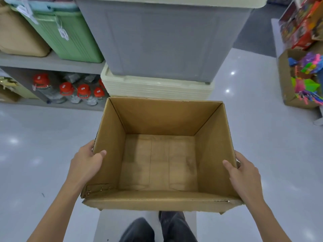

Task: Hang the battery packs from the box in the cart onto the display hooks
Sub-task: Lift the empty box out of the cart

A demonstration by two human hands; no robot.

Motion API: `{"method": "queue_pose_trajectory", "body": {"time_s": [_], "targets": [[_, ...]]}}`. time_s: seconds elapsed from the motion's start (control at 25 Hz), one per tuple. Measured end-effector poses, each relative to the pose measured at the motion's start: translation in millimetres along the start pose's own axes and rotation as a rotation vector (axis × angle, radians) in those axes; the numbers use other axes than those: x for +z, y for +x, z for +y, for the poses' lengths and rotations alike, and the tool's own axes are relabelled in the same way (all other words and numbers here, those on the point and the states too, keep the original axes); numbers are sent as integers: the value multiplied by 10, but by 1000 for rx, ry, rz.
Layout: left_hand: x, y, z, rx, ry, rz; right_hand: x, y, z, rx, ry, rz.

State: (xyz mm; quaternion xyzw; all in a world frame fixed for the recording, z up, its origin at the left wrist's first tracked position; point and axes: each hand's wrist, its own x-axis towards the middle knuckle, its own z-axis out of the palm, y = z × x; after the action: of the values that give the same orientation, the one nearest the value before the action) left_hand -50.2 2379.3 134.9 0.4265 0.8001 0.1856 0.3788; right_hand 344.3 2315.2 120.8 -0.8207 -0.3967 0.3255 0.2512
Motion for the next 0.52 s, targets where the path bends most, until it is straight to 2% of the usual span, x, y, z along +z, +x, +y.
{"method": "queue_pose_trajectory", "body": {"time_s": [0.28,0.52], "targets": [[745,1458,-199,-68,-36,-84,1016,1257,101,94,-51,-33],[1790,2858,-968,-53,-5,-110,2395,2218,934,203,-24,6]]}}
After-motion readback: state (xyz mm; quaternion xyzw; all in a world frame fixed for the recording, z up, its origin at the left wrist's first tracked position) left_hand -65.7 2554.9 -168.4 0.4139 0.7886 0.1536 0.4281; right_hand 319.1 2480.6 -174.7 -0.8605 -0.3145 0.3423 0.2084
